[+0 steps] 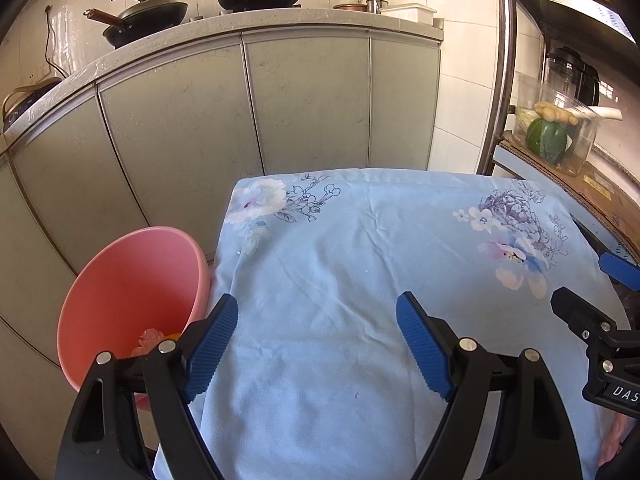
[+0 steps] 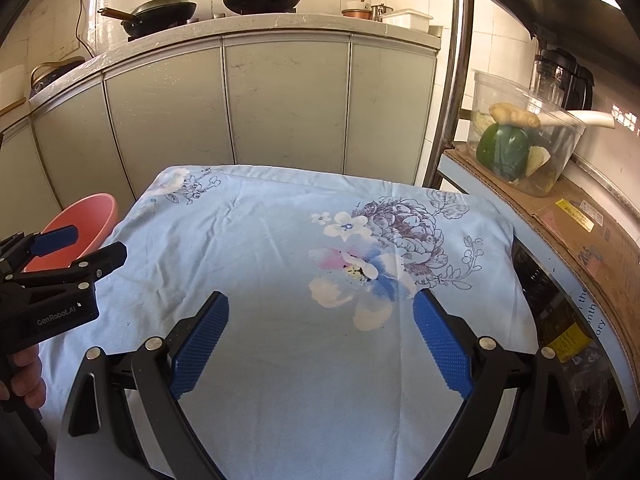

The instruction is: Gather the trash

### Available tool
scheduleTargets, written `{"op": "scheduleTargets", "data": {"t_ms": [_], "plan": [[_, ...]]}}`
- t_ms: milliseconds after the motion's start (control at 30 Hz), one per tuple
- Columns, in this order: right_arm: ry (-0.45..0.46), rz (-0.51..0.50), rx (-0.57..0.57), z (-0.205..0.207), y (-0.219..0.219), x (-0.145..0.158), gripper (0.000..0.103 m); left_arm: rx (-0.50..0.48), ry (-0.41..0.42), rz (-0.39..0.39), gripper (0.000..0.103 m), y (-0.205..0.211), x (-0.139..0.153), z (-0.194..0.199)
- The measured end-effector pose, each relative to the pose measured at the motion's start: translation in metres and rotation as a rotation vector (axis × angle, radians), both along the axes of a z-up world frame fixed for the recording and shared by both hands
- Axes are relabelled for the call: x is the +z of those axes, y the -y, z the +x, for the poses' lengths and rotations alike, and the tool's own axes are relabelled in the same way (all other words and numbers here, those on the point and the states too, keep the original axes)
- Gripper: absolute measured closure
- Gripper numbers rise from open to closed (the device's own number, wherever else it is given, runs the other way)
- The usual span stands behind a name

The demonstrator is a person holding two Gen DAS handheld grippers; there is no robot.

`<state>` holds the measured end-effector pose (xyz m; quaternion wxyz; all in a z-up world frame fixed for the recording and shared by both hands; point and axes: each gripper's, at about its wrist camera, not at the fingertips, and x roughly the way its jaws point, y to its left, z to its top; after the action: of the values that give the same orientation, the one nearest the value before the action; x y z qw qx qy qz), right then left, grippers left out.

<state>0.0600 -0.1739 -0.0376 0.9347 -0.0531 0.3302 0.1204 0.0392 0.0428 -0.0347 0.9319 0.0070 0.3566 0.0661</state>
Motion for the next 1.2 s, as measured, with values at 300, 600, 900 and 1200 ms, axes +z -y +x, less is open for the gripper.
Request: {"op": "scheduleTargets", "data": {"t_ms": [300, 600, 900, 1200], "plan": [[-0.006, 0.003, -0.01, 0.001, 0.002, -0.001, 0.009, -0.009, -0.007, 0.003, 0.022, 0.002, 0.0, 0.001], [-0.011, 0.004, -0.021, 0.003, 0.006, -0.003, 0.009, -0.011, -0.013, 0.009, 0.023, 0.004, -0.002, 0.002], [-0.015, 0.007, -0.034, 0.003, 0.01, -0.006, 0.009, -0.013, -0.022, 0.01, 0.022, 0.004, -0.003, 0.002], [-0.014, 0.006, -0.036, 0.002, 0.01, -0.006, 0.009, -0.016, -0.016, 0.01, 0.023, 0.006, -0.002, 0.001]]}}
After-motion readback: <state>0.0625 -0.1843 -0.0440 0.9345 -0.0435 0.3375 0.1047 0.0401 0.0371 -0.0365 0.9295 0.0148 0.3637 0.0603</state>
